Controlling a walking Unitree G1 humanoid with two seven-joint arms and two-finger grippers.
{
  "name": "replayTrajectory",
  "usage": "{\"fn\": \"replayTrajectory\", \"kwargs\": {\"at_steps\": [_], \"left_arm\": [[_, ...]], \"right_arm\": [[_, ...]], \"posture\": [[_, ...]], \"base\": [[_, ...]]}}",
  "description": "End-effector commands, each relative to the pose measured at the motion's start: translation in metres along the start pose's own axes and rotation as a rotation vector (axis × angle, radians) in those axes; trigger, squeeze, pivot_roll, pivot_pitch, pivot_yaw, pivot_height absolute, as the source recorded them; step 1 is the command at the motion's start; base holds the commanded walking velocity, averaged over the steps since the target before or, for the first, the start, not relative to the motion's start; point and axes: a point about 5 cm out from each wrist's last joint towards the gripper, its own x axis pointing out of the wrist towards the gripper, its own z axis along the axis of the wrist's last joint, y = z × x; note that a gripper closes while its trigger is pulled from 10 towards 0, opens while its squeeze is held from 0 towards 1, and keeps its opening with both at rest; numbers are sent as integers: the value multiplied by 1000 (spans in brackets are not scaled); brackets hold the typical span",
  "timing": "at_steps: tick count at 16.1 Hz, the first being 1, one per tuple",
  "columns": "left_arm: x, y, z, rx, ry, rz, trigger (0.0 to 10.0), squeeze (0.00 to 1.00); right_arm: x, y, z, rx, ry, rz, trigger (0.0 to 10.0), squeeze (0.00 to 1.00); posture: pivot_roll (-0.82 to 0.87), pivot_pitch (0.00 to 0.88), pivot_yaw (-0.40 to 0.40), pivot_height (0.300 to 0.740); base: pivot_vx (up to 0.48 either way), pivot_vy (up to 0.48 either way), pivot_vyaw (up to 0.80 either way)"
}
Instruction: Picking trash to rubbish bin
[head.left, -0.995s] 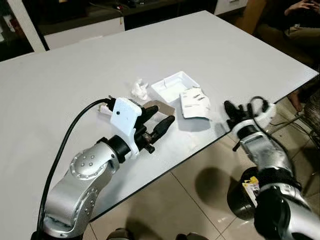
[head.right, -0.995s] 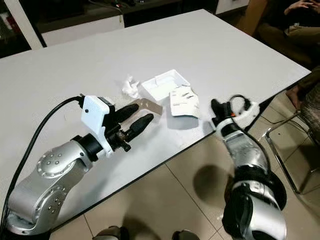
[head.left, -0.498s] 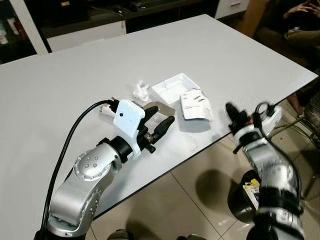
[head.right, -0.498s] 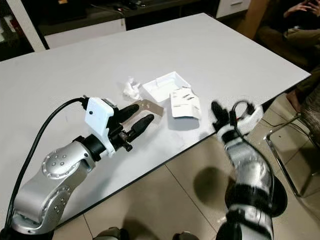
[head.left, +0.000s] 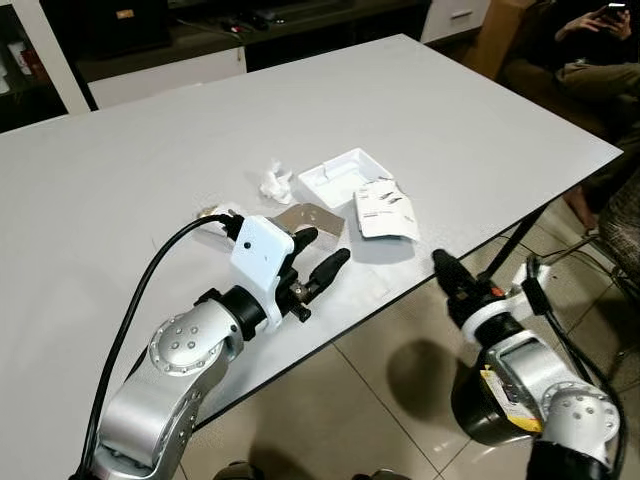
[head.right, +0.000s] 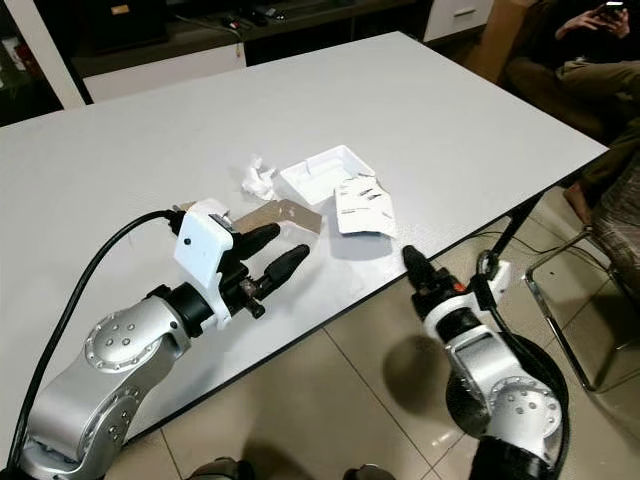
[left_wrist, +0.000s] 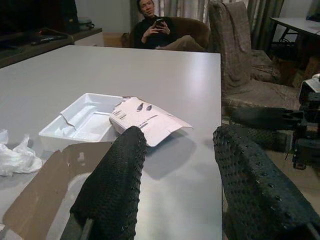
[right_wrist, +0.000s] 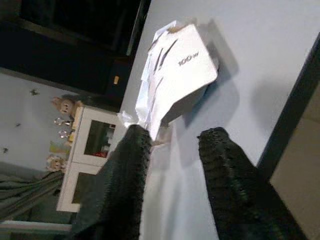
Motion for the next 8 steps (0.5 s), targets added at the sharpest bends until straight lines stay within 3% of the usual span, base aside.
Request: {"fn": "replayTrajectory", "kwargs": {"at_steps": [1,3,4,5,8], "left_arm": [[-1,-3,3,11,-10,-2,10000,0],[-3,-3,3,12,-12,5,10000,0],[-3,-2,3,15,-11,6,10000,0],[-3,-2,3,18,-11,10,10000,0],[-6,0,5,28,-5,16,10000,0]], "right_arm": [[-1,4,3,9,-15,2,10000,1000],[10,7,3,92,-18,27,10000,1000],[15,5,2,108,-15,26,10000,82],[25,3,0,118,-13,16,10000,0],[51,4,-4,139,-18,3,10000,0]], "posture": [[-20,70,-55,740],[-16,75,-57,740],[-12,78,-59,740],[-6,84,-58,740],[15,109,-59,740]], "base": [[0,0,0],[0,0,0],[0,0,0],[0,0,0],[0,0,0]]}}
